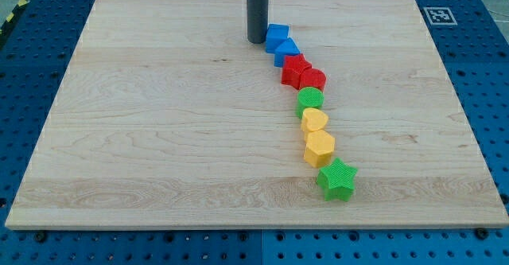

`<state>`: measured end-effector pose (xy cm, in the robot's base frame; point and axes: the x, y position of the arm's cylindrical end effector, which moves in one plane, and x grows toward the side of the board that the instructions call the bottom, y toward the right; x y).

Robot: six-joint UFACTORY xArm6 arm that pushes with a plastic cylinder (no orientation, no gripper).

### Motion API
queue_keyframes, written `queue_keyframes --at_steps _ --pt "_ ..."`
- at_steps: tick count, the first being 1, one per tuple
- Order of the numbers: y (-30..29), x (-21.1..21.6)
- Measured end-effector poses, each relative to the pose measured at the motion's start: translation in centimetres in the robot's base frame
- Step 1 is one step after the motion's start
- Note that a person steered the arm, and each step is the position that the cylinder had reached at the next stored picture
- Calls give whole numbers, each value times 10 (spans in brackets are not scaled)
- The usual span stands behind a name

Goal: Move your arm bottom right to the green star

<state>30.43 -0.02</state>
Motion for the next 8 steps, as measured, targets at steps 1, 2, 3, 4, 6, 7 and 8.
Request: queue_keyframes --at_steps 1,2,3,4,6,7,8 --pt "20 -50" --pt "71 -69" --pt "156 -52" --pt "209 -5" --pt "274 114" --pt "296 200" --pt "295 292"
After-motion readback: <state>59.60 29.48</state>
